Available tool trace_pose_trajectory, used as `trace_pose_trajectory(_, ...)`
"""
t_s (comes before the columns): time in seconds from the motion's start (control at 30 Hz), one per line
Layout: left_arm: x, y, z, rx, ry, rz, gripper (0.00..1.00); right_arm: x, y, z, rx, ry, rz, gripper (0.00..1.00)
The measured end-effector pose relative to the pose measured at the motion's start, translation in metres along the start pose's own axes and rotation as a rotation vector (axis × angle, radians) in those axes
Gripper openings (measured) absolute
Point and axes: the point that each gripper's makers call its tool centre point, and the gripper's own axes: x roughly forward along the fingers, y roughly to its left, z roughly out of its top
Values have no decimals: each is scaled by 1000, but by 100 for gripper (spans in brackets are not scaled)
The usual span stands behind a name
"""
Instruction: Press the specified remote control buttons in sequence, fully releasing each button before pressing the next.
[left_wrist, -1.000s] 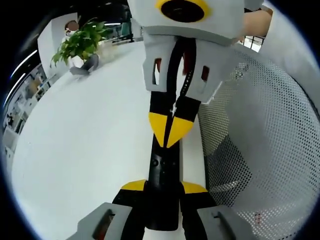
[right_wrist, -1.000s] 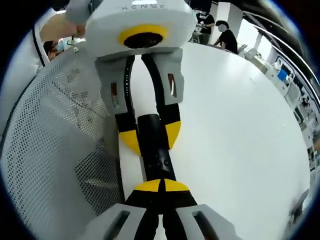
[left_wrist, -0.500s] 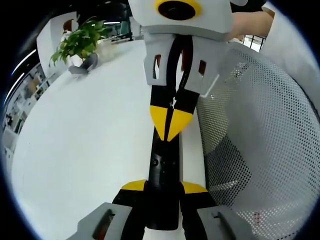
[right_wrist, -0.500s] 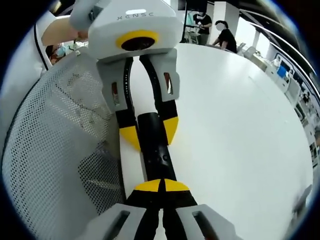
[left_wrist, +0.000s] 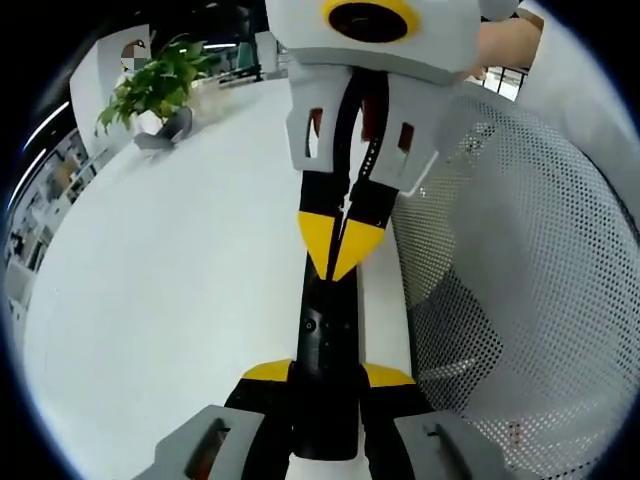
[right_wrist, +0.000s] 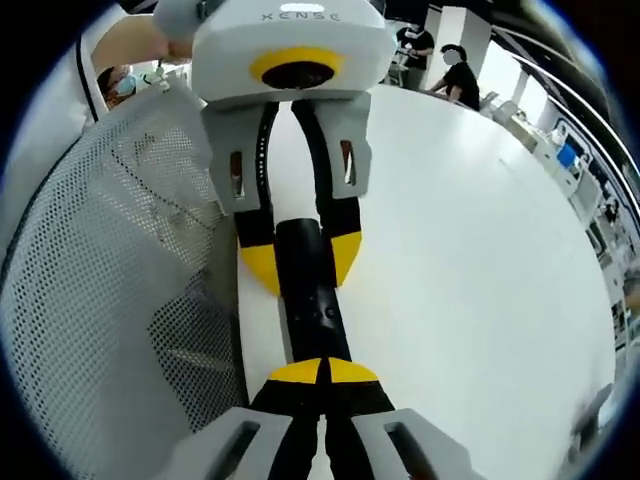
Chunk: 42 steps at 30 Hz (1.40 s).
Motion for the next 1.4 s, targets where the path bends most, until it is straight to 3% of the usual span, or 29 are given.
trace_pose_trajectory(0.23,0,0,0,-1,-2,4,24,-2,-2,3,226,-143,13,0)
trace_pose_trajectory(0.4,-1,-1,-1,7,1,5,24,-1,0,4,203,-155,0,0)
trace_pose_trajectory(0.53,-1,-1,-1,2,-14,8,24,0,-2,7,235,-164,29,0)
trace_pose_trajectory(0.67,-2,0,0,0,-16,8,24,5,2,12,188,-148,40,0)
trace_pose_trajectory(0.8,-1,0,0,3,-5,1,24,6,1,11,83,-43,20,0)
trace_pose_trajectory(0.9,-1,0,0,1,-3,3,24,8,0,11,126,21,-6,0)
trace_pose_trajectory(1.0,-1,1,0,2,-1,6,24,9,-1,12,120,40,-22,0)
trace_pose_trajectory(1.07,-1,1,0,3,-4,5,24,8,-2,10,164,19,-24,0)
trace_pose_trajectory(1.2,-1,1,0,-2,-13,5,24,6,-3,12,282,-112,-4,0)
trace_pose_trajectory(1.27,-1,1,0,-3,-14,6,24,4,-4,12,396,-174,9,0)
trace_pose_trajectory(1.3,0,1,0,-2,-13,6,24,3,-5,13,530,-205,26,0)
trace_pose_trajectory(1.37,0,1,0,1,-5,5,24,4,-1,18,608,-250,89,0)
trace_pose_trajectory(1.4,0,1,0,3,-1,4,24,4,1,20,603,-261,98,0)
